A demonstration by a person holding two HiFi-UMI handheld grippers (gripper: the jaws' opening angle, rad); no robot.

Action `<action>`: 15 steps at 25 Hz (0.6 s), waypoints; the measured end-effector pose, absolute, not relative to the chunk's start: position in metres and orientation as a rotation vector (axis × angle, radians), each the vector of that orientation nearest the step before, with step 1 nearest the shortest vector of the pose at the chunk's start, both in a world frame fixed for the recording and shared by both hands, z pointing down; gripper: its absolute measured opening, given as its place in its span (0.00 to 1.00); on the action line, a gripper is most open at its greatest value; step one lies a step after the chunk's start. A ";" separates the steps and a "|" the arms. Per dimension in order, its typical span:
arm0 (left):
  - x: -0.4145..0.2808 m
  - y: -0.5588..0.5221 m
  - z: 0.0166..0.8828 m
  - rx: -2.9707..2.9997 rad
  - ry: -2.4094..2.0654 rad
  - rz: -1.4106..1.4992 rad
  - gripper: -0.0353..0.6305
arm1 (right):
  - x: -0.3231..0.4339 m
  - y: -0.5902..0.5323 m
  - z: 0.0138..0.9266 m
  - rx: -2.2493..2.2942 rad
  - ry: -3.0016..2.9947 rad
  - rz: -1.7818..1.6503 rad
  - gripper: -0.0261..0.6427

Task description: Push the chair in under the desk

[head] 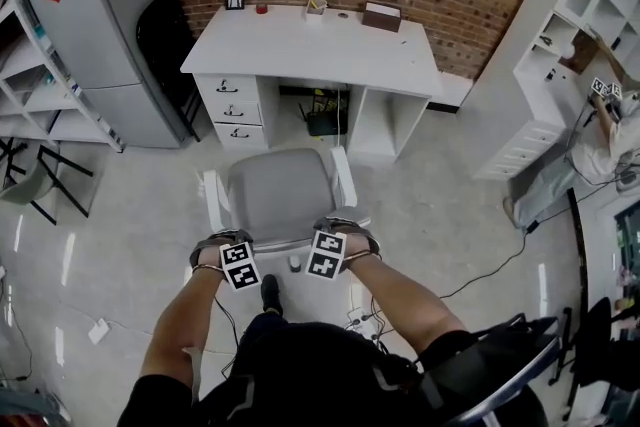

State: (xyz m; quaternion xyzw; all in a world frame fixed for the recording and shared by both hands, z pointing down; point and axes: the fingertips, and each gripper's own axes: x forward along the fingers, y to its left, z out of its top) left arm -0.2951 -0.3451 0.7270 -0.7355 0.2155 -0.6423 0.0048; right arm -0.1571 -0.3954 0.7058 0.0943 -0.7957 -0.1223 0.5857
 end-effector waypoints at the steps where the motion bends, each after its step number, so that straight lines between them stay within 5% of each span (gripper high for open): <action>1: -0.295 -0.350 0.727 -2.314 0.655 -2.012 0.17 | -0.157 -0.400 0.706 0.223 -1.849 -0.271 0.26; 15: -0.311 -0.424 0.727 -2.328 0.508 -1.922 0.14 | -0.171 -0.468 0.706 0.320 -1.816 -0.272 0.27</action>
